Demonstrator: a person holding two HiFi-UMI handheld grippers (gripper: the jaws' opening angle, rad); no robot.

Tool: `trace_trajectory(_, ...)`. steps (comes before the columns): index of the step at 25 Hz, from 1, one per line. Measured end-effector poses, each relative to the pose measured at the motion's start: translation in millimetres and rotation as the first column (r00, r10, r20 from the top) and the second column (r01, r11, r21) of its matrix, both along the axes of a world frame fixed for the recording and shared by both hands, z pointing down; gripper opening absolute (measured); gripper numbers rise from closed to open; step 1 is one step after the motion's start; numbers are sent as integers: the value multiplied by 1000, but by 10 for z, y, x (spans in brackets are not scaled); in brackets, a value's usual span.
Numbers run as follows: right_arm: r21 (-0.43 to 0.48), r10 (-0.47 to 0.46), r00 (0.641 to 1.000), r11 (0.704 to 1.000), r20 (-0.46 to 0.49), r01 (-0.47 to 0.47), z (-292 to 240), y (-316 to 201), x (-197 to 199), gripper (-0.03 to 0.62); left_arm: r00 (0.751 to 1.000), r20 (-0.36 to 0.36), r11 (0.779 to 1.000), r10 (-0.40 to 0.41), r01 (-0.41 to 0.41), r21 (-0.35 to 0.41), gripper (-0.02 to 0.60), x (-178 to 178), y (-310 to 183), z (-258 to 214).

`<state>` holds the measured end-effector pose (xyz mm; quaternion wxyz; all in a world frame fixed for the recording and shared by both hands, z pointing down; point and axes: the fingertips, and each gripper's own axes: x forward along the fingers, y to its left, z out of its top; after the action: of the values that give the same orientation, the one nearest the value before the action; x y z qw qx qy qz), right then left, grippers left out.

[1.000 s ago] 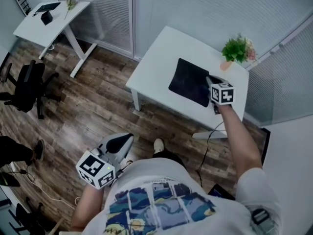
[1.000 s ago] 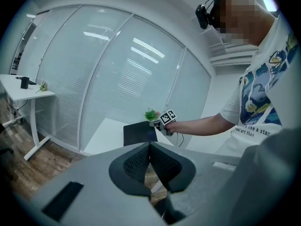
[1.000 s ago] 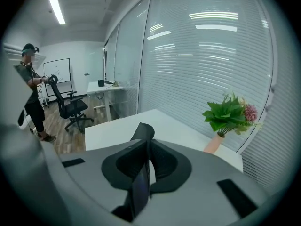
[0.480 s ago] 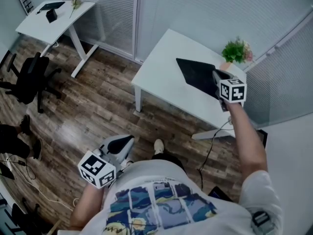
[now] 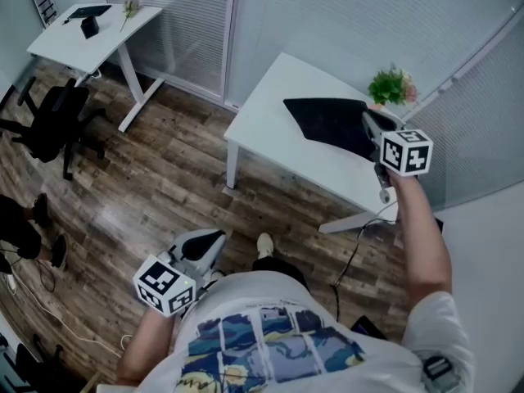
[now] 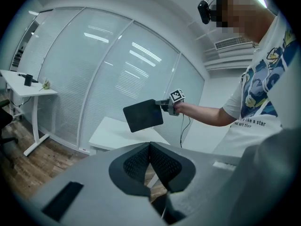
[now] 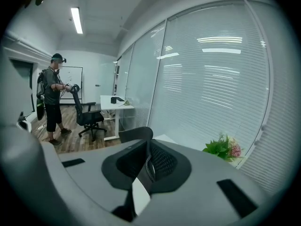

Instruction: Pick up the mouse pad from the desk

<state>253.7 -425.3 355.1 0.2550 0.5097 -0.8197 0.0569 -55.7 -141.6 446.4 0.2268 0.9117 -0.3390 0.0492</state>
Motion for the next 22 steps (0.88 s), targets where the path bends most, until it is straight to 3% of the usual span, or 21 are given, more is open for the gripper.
trace_trajectory(22, 78, -161, 987, 984, 22, 159, -832, 1457, -1072, 25, 999, -46, 999, 15, -13, 31, 3, -203, 692, 38)
